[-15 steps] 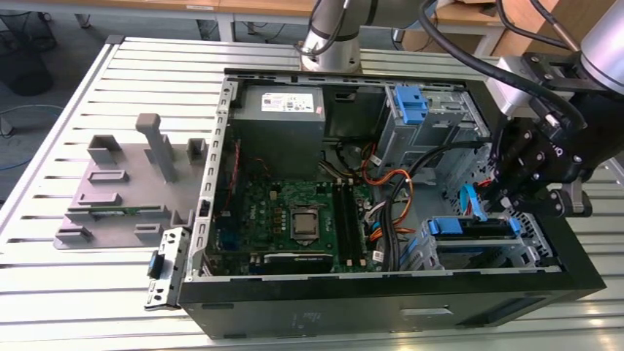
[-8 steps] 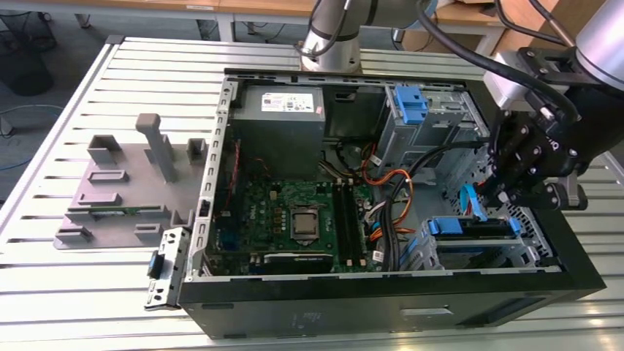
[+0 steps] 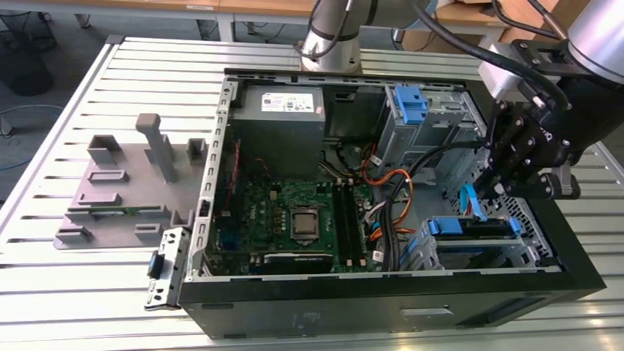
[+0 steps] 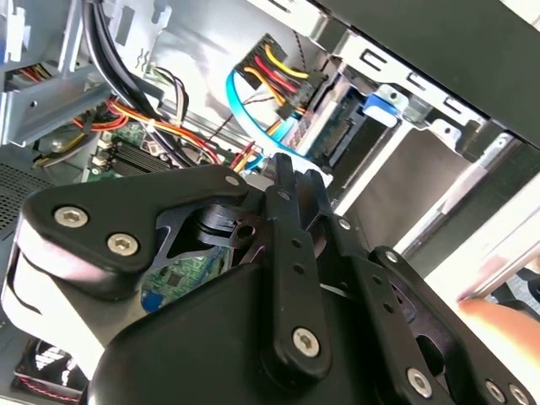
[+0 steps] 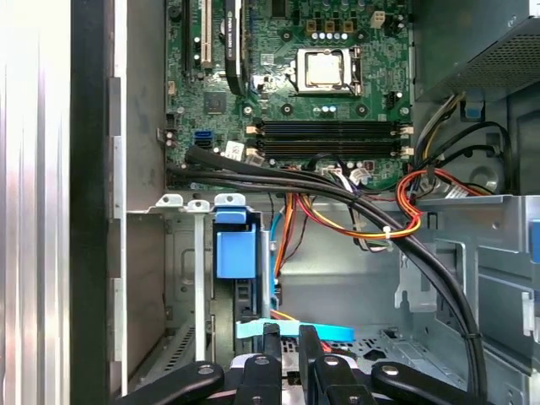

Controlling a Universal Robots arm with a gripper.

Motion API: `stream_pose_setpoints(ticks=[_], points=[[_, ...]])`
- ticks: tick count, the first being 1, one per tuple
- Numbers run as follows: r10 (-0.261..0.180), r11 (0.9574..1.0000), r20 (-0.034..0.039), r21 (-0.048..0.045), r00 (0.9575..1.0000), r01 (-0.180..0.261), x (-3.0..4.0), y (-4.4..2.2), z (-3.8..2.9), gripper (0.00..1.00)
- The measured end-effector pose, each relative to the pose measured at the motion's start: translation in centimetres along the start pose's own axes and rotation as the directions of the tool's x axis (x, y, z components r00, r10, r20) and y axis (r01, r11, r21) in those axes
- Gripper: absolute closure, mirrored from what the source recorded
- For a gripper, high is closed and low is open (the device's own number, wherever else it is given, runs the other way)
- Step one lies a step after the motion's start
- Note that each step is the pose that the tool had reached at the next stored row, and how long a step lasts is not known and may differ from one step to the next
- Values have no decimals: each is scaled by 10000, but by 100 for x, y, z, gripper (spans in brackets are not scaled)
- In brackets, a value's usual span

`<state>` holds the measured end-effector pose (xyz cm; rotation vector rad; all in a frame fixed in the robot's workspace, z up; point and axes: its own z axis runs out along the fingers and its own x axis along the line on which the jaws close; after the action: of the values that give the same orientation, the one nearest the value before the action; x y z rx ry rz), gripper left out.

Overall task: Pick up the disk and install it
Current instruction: 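Insert the second disk wire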

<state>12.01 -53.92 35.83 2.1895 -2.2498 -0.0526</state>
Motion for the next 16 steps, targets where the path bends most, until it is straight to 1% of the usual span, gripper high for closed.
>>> stream_pose_setpoints(ticks=[8, 11, 13, 16], points=[[0, 10000, 1, 0, 10000, 0, -131, 3, 5, 76], [0, 10000, 1, 0, 10000, 0, -169, 4, 7, 76], [2, 10000, 2, 0, 10000, -2, -185, 2, 8, 76], [0, 10000, -1, 0, 10000, 0, -188, -21, 6, 76]])
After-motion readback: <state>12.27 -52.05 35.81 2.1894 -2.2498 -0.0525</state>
